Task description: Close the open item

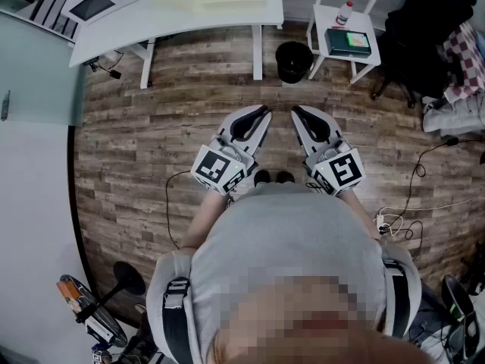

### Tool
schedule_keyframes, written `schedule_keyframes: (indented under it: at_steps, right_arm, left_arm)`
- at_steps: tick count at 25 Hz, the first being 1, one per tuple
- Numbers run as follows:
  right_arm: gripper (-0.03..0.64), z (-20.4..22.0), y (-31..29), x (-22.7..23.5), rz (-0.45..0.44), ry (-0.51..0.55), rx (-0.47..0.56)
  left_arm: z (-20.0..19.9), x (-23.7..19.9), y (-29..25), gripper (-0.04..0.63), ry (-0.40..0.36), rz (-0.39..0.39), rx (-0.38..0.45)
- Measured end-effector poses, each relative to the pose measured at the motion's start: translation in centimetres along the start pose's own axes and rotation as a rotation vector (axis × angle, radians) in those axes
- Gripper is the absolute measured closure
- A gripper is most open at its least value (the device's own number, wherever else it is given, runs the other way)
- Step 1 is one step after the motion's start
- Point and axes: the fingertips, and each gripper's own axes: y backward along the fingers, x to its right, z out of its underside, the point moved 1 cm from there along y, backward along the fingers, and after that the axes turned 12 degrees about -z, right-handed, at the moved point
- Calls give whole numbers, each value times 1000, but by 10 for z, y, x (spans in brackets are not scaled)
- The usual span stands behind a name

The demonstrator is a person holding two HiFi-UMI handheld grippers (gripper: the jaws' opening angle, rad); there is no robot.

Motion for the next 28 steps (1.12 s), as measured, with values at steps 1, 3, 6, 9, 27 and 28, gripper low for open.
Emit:
schedule_keyframes:
  at_steps: [1,3,6,9,27,28]
  right_arm:
    - [541,0,1,-1,-1,0,0]
    - [541,-1,2,-3,0,0,0]
    - [541,-1,5,-5,3,-2,0]
    - [541,2,6,-7,5,-9,-8]
    - [540,-7,-13,-9,53,-44,70]
    - [540,-9,-16,-9,59,-41,74]
  left_arm:
    - [-1,1,1,555,-1,-1,3]
    - [-3,3,2,555,-1,-3,9]
    - [-4,6,3,555,1,-3,19]
    - [-5,7,5,555,3,-4,26]
    - [-8,-22,21,555,6,2,23]
    - [-9,-25,22,555,5,6,24]
